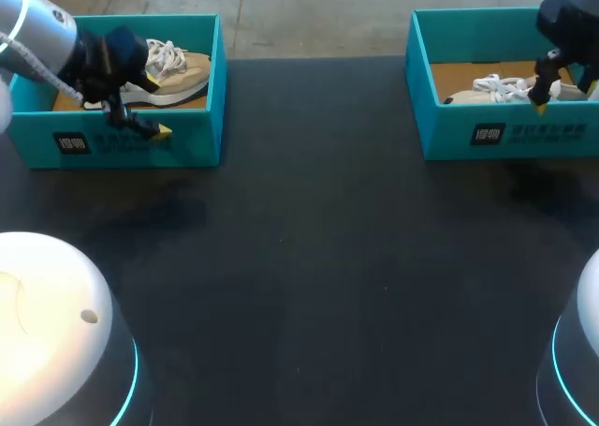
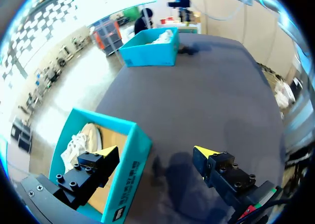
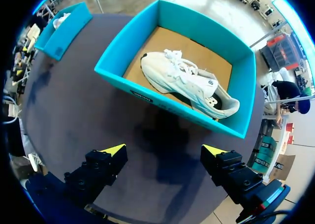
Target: Take the shoe out of the shoebox, open the shoe tongue, remove and reinsert the insole, then place the shoe into the shoebox
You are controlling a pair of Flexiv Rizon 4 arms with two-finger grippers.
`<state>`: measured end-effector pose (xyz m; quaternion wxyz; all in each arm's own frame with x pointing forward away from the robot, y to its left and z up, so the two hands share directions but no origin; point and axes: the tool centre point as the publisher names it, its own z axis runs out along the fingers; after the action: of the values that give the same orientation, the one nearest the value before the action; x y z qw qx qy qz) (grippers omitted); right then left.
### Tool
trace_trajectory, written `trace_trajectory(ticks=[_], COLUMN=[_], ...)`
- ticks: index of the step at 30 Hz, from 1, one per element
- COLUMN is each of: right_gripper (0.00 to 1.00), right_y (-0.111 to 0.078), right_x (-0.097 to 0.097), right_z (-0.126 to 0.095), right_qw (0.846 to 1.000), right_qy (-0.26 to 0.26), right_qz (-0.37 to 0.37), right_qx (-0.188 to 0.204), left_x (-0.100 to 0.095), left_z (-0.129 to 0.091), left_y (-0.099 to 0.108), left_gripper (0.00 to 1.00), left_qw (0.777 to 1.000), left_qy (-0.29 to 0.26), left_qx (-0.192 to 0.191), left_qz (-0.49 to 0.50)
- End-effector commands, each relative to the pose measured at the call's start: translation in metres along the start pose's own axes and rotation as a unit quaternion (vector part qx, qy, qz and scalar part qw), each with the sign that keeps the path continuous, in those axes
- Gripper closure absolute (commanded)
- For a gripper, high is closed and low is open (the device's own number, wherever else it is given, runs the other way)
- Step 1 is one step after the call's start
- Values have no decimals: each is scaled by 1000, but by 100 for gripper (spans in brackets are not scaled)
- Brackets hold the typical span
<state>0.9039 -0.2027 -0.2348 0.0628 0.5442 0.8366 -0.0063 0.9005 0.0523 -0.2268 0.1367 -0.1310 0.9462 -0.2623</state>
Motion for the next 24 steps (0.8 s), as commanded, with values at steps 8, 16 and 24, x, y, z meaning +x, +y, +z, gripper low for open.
trace_trajectory(ticks=[8, 16, 24], right_gripper=[0, 0, 0], right_y=[-1, -1, -1], right_x=[0, 0, 0], right_z=[1, 1, 1], right_qw=[1000, 1000, 1000], right_qy=[0, 0, 0], right_qz=[0, 0, 0], right_qx=[-1, -1, -1], left_x=[-81, -133, -133], left_z=[4, 6, 6], left_y=[-7, 7, 7], left_gripper=[0, 0, 0], left_qw=[986, 969, 969], left_qy=[-54, -97, -97], left_qx=[-63, -88, -88], left_qz=[-143, -211, -211])
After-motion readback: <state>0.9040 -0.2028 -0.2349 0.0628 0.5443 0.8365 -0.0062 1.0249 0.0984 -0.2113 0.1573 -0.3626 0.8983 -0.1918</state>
